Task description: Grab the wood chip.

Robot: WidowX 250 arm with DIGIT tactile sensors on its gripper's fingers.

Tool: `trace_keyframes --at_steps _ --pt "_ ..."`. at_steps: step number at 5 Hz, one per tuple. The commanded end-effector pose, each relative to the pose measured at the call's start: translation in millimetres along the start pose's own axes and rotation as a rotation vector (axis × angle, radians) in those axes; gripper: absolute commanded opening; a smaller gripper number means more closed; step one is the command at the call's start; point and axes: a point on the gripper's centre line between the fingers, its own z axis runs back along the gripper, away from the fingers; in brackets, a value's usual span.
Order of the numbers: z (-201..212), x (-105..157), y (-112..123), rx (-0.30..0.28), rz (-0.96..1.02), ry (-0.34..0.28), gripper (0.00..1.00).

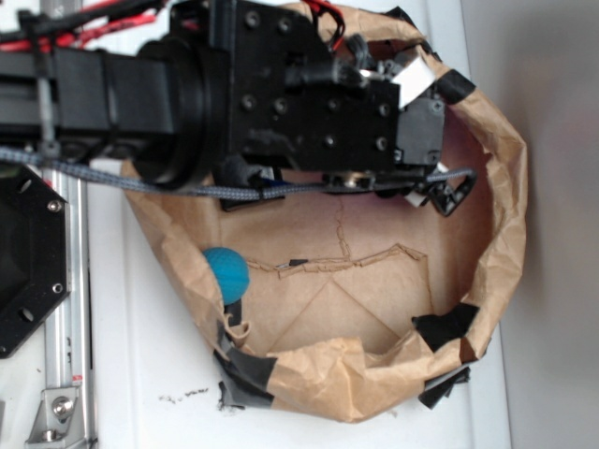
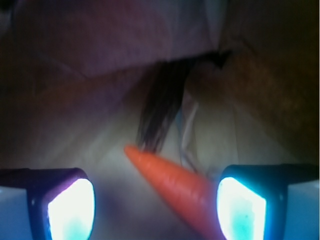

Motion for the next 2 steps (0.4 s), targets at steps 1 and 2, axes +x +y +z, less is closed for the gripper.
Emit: trace_keyframes --at_steps 1,2 --pt "-13 28 0 0.045 0.047 -0.032 1.00" --pt "-24 29 -2 0.082 0.024 -0.037 1.00"
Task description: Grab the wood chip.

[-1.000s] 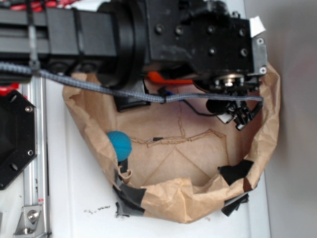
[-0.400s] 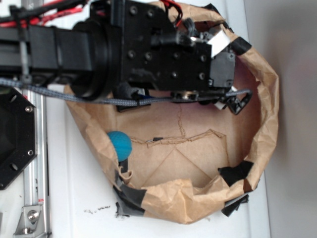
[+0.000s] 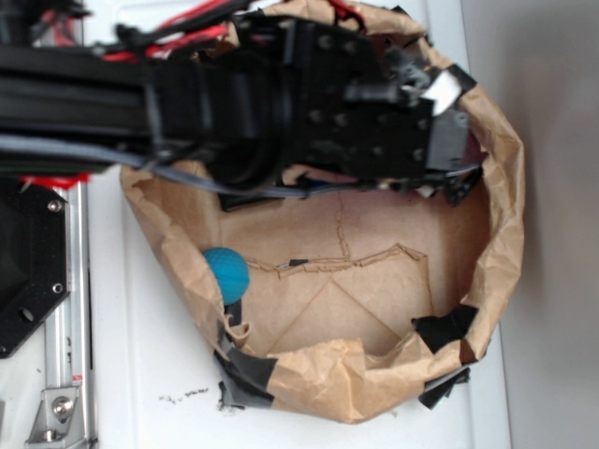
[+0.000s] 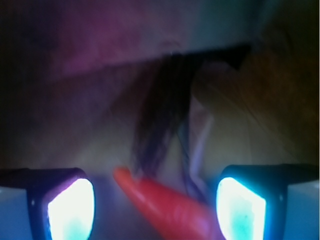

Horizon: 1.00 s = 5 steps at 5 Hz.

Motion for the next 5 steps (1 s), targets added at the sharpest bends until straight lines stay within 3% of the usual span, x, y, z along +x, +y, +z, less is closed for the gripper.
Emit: trace_keyframes --at_steps 1,2,4,5 --pt "2 18 4 0.002 -0.032 -0.074 1.00" --pt "0 15 9 -0.017 -0.103 -0.065 1.00" --pt "-20 27 28 -0.050 -0.219 0.038 1.00" --pt "-33 23 20 -0.021 -0.226 0.090 1.00"
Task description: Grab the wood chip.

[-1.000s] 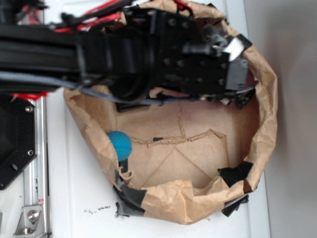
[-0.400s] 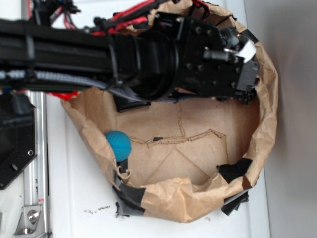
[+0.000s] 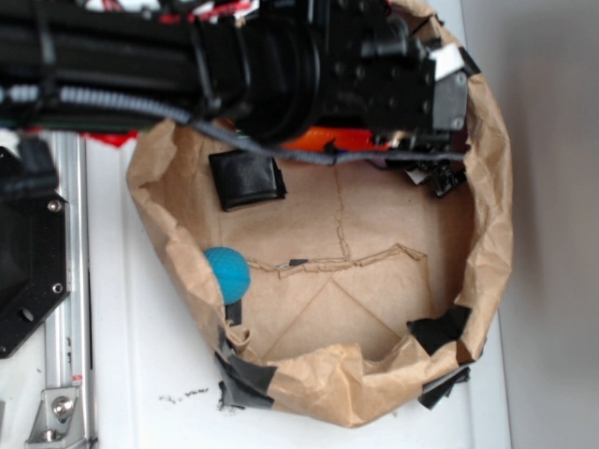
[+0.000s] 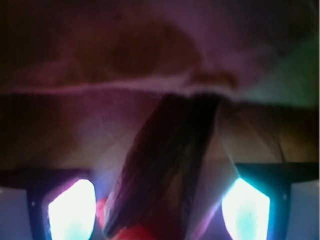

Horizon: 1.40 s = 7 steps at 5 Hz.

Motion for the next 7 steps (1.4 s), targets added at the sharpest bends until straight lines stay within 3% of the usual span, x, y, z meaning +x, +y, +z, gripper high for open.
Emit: trace_keyframes --at_steps 1,2,4,7 --pt "-22 4 -1 0.039 0.012 0.109 1.00" --pt "-17 -6 -6 0.051 -0.004 0.080 0.00" --pt "17 -6 -2 -0.004 0.014 -0.016 0.00" --pt "44 -20 -16 -0.071 -0.059 -0.073 0.00"
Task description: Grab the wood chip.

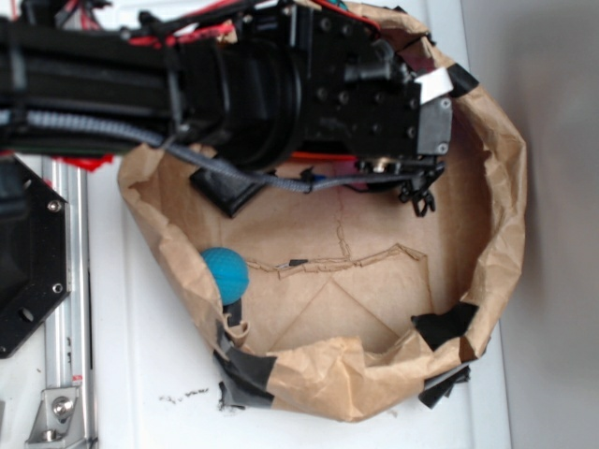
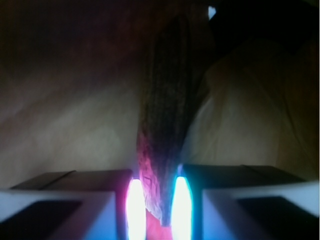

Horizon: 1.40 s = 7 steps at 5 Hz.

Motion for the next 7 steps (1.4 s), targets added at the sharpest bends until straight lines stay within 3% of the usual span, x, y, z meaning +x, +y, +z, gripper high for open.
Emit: trace_keyframes --at_steps 1,2,3,4,5,6,7 --pt "55 -7 -18 -0.127 -0.100 -0.132 0.00" --pt "72 -14 -27 -0.186 -0.148 -0.150 0.00" --pt "78 -17 -32 -0.204 -0.170 -0.159 0.00" --pt "71 -14 -30 -0.184 -0.158 -0.130 0.00" --pt "82 -15 -31 -0.205 -0.211 -0.056 0.00" --pt "108 -20 -18 -0.265 -0.290 0.111 0.00" --pt "121 -24 6 -0.156 -0.302 0.115 0.00"
